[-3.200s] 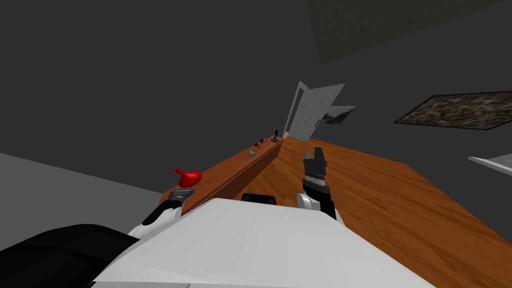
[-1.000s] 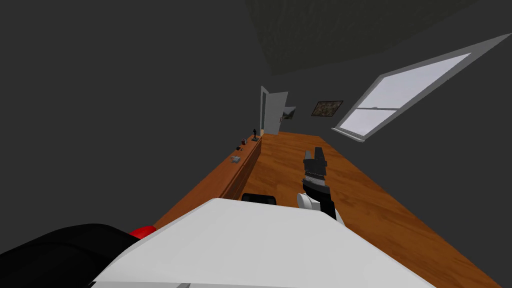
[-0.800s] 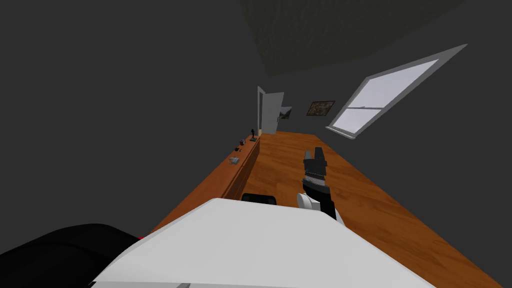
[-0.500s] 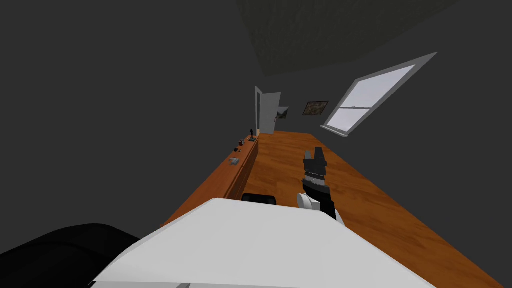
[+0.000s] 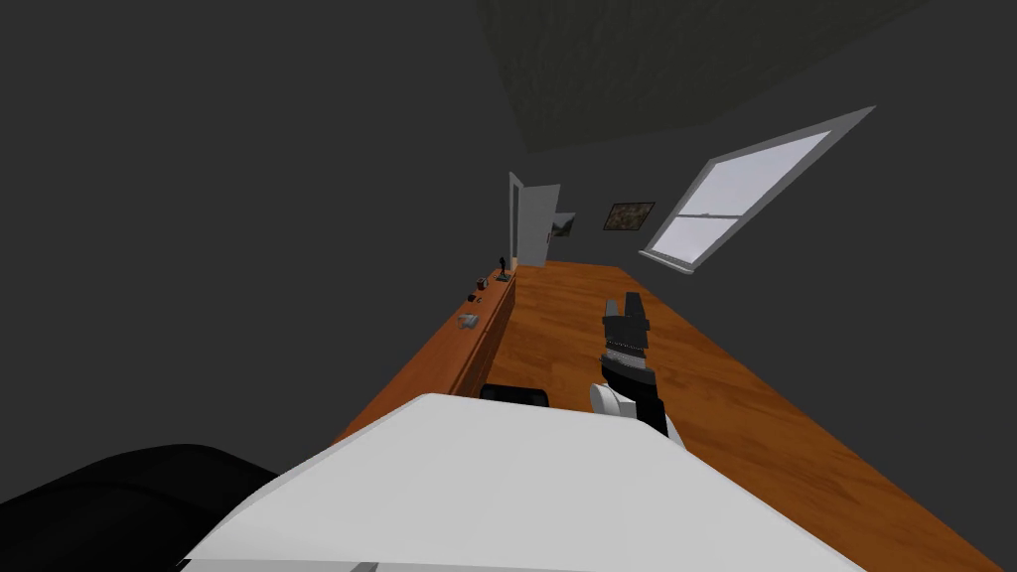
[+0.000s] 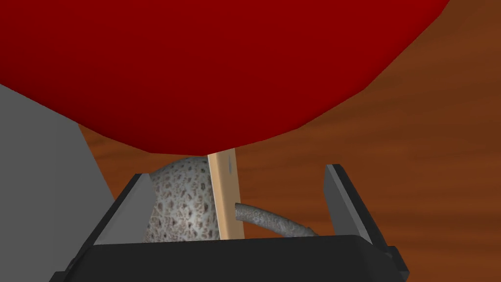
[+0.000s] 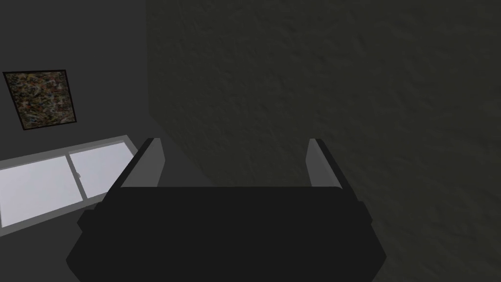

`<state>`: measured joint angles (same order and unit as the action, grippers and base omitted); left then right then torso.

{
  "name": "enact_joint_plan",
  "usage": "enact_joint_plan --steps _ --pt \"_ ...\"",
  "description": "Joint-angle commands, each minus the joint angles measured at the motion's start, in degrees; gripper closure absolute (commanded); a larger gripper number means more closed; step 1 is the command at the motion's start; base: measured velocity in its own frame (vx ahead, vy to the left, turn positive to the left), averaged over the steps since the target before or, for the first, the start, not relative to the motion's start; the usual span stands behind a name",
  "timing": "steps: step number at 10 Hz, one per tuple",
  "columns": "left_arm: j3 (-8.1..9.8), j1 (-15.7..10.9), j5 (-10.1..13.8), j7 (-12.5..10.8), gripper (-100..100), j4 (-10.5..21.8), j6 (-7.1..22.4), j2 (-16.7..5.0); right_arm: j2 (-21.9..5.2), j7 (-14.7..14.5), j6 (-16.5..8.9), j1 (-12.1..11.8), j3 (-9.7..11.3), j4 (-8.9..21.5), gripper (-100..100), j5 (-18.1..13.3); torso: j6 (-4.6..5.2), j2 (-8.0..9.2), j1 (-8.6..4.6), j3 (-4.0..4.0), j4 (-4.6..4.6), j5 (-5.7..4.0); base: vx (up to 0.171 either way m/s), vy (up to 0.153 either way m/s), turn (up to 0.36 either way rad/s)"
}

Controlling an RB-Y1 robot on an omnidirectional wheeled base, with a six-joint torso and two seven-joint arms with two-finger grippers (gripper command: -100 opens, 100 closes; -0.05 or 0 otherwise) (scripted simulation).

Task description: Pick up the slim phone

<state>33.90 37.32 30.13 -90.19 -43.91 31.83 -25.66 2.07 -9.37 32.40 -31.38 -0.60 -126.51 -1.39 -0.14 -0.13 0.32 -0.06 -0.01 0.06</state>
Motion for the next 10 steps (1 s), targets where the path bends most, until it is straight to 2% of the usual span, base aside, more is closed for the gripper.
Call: enact_joint_plan --steps 1,2,3,4,8,9,10 --pt "-0.02 -0.62 -0.74 0.36 -100 1.16 -1.66 0.83 0.0 0.0 0.0 0.0 0.0 0.0 0 0.0 0.0 0.0 0.0 0.0 0.0 0.0 0.016 0.071 0.055" --pt "-0.03 -1.05 -1.21 0.58 -100 1.87 -2.57 1.29 0.0 0.0 0.0 0.0 0.0 0.0 0 0.0 0.01 0.03 0.02 0.01 0.0 0.0 -0.004 0.064 0.026" --pt "0.0 -0.69 -1.06 0.21 -100 1.14 -1.74 1.07 0.0 0.0 0.0 0.01 0.0 0.0 0 0.0 0.02 0.09 -0.01 0.05 0.02 0.0 -0.011 0.0 -0.029" --pt "0.0 -0.72 -1.09 0.3 100 1.23 -1.96 1.11 0.01 0.0 0.0 0.01 0.01 0.0 0 0.0 0.02 0.12 -0.19 0.07 0.02 -0.04 0.0 0.0 0.0" --pt "0.2 -0.53 -1.03 0.11 100 1.28 -1.96 0.95 0.01 0.0 0.0 0.01 0.01 0.0 0 0.0 0.19 0.01 -0.17 0.04 0.09 0.18 0.0 0.0 0.0" --pt "0.19 -0.53 -1.03 0.12 0 1.29 -1.95 0.96 0.01 0.0 0.0 0.01 0.01 0.0 0 0.0 0.19 0.0 -0.17 0.04 0.08 0.17 0.0 0.0 0.0" --pt "0.0 0.02 -0.03 0.03 100 0.08 -0.3 0.14 0.01 0.0 0.0 0.01 0.01 0.0 0 0.0 0.19 -0.01 -0.17 0.03 0.08 0.16 -0.005 -0.035 -0.052"
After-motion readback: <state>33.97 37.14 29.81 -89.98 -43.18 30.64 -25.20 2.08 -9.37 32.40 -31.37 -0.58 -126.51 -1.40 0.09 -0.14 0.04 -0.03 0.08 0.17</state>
